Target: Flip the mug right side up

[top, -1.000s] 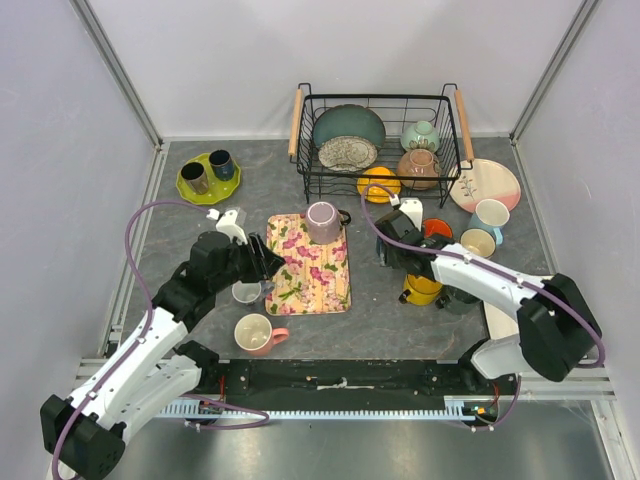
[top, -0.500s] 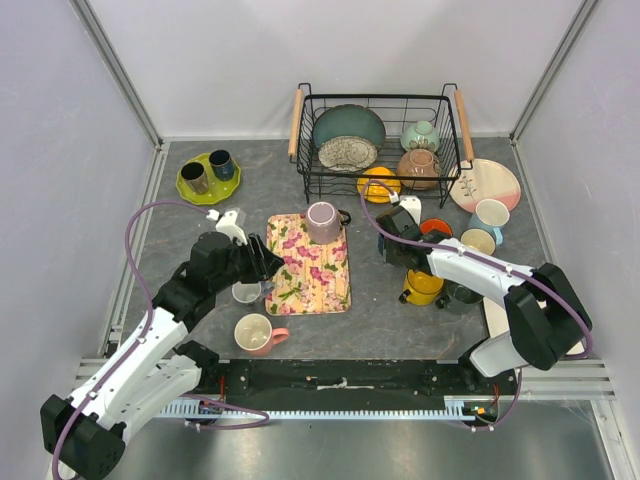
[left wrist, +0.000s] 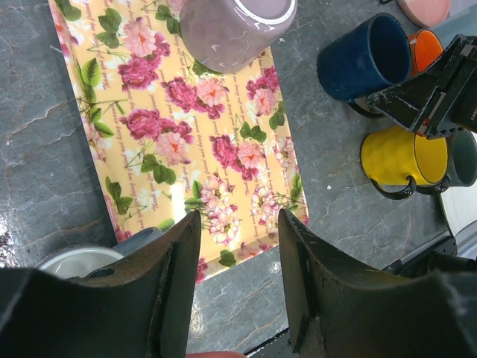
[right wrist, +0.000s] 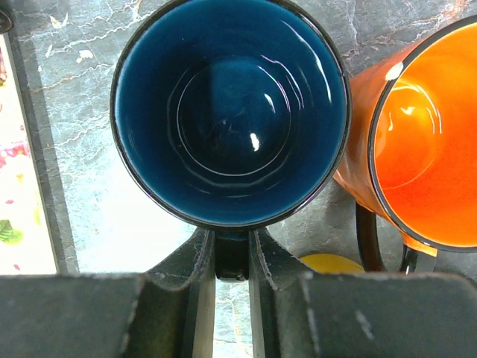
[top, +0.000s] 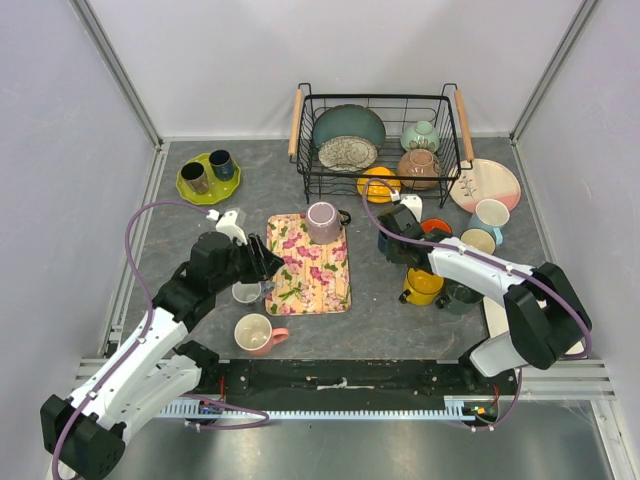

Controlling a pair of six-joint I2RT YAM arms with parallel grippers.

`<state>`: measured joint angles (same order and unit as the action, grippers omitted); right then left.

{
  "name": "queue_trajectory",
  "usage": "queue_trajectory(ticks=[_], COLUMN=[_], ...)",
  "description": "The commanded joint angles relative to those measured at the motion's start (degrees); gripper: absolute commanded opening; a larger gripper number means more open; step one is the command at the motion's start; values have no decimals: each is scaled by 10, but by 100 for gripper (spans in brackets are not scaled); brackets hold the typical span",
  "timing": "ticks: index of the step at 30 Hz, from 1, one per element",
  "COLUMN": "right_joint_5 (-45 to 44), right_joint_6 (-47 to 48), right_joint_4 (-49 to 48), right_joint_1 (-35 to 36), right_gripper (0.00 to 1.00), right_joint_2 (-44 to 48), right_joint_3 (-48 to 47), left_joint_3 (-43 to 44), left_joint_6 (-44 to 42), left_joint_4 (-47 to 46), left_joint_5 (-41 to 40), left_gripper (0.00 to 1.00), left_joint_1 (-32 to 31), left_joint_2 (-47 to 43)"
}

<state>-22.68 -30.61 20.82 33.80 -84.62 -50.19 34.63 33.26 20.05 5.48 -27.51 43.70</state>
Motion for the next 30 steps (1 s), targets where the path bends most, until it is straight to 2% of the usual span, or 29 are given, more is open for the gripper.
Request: queue_trajectory(ticks=[1,5,8,11,15,18,19,21,22,23,25,26,30], right_joint_5=[14,29,76,148,249,343,393,441,460,483,494,503,519], right_joint_6=[19,42,46,34,1,-57,-88,-132,-154,-210,-256,-293,-359], right_joint_4=[-10,-16,-26,-50,-87,-180,-241,-317,-409,-460,-588,-621,-732], right_joint_1=[-5,-5,-4,-4,-4,-4,-5,-5,-4,-4,-5,-4,-4], right_gripper=[0,0,0,0,0,0,0,0,0,0,0,0,0], right_joint_2=[-8,20,84,142,190,227,235,250,253,260,261,256,220], right_joint_3=[-15,-10,-7,3,4,28,42,61,87,101,134,141,154], left_joint_3=[1,-12,-27,-46,-57,-55,-55,-59,-62,-67,-85,-92,-118], left_joint_6=[7,9,18,46,61,82,90,116,124,146,167,191,233], left_joint_4=[-12,-28,-51,-76,-116,-147,-165,-191,-216,-260,-320,-380,-479], left_joint_5=[-5,-10,-17,-25,9,41,50,87,105,143,181,213,254], left_gripper=[52,52,52,52,53,58,60,64,65,66,69,70,73], left_joint_1=[-3,-3,-3,-3,-2,-2,-2,-2,-2,-2,-2,-2,-3], left_joint_2=[-15,-35,-62,-85,-96,-93,-92,-92,-92,-91,-90,-88,-63])
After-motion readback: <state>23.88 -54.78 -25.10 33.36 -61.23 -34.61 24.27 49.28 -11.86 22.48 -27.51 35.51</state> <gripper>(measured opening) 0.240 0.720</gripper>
